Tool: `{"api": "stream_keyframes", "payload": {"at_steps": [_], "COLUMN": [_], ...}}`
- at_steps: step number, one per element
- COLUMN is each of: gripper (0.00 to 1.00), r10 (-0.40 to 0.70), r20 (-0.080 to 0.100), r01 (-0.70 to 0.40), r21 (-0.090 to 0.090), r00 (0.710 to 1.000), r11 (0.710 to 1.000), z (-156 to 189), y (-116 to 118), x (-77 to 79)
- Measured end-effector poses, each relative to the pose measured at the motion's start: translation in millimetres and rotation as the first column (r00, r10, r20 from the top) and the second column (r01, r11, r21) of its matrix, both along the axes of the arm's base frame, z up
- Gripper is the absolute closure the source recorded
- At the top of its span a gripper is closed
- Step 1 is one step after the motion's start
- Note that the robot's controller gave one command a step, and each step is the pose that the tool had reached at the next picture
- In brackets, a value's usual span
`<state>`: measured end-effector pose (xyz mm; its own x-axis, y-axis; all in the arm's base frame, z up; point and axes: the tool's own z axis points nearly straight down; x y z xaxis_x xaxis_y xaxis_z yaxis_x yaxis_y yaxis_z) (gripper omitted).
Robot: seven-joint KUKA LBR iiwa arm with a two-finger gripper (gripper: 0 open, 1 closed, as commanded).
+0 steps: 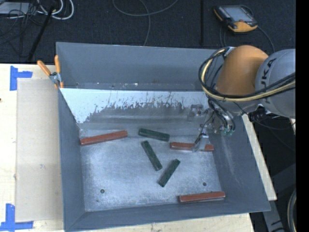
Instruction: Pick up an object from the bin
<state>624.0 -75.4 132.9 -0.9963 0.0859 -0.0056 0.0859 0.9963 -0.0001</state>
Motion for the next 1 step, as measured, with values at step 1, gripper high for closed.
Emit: {"api": "stream_keyframes", "payload": {"at_steps": [1], "gripper": [0.00], "r10": [0.001], "r20": [-0.003], "r01": [-0.001], "r21": [0.000], "r00": [1.000], "r11": [1.000], "z": [-1.4], "y": [0.4], "x": [-0.8]}}
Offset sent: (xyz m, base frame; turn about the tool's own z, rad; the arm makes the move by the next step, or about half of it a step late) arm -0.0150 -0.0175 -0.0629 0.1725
